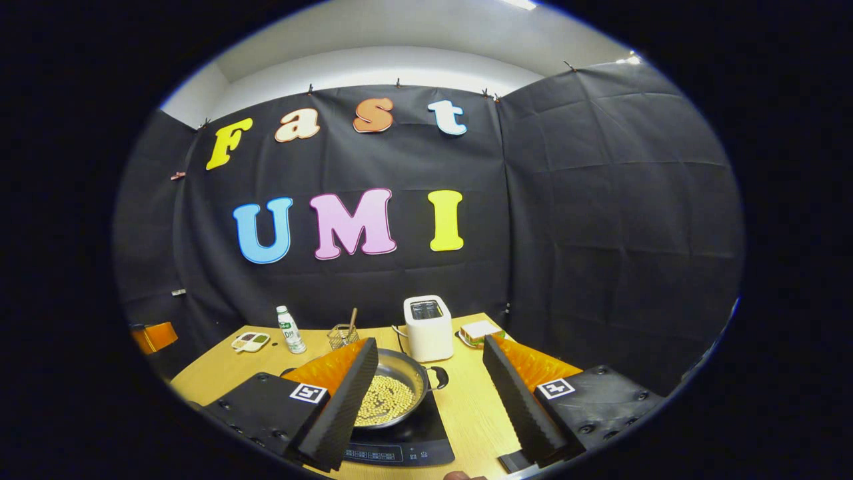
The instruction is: First push the handle of the pot to place it horizontally, then grasp the pot with both hands and set it on the induction cooktop.
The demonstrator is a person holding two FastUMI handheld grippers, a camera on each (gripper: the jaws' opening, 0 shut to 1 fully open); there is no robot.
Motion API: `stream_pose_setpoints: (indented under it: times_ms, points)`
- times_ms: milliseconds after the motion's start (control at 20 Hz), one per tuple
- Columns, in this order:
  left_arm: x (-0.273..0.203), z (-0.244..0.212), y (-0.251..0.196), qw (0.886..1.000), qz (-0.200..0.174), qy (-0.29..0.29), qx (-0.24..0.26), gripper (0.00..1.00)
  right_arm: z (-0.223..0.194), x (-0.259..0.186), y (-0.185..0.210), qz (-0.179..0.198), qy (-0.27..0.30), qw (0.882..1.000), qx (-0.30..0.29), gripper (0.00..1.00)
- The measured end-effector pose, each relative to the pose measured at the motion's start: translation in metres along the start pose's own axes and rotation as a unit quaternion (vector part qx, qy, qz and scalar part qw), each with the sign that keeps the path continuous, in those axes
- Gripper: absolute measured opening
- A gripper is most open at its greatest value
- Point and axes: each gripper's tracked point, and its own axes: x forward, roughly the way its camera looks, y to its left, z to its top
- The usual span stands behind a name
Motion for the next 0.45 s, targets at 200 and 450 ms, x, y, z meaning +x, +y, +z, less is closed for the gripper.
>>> stream_pose_setpoints:
  times_ms: [200, 450]
  points:
    - [-0.018, -0.041, -0.004, 0.999, -0.013, 0.051, 0.001, 0.95, -0.017, -0.018, 0.021, 0.031, 0.016, 0.999, 0.04, 0.98]
    - [-0.018, -0.039, -0.01, 0.998, -0.026, 0.05, 0.002, 0.95, -0.038, -0.027, 0.052, 0.072, 0.044, 0.996, 0.018, 0.99]
